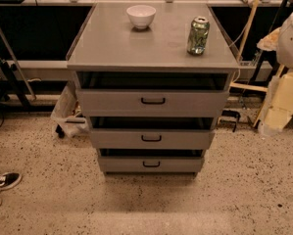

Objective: Open top drawer

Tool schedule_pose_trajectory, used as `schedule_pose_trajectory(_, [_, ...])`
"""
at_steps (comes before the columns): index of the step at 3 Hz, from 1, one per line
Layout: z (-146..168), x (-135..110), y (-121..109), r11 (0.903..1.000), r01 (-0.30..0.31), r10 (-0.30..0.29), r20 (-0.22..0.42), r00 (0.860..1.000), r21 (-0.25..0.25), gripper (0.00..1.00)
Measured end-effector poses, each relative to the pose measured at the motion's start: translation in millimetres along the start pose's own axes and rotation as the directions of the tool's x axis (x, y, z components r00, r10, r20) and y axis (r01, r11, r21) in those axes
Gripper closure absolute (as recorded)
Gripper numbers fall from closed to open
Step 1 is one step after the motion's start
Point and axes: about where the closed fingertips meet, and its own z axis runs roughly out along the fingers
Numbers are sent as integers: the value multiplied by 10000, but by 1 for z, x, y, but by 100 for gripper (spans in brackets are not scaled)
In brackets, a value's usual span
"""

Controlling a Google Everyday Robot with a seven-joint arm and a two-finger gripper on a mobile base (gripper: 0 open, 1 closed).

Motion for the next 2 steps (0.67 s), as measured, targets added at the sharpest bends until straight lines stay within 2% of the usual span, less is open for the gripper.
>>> schedule_pose_trajectory(2, [6, -3, -4, 10000, 10, -10, 142, 9999, -26, 0])
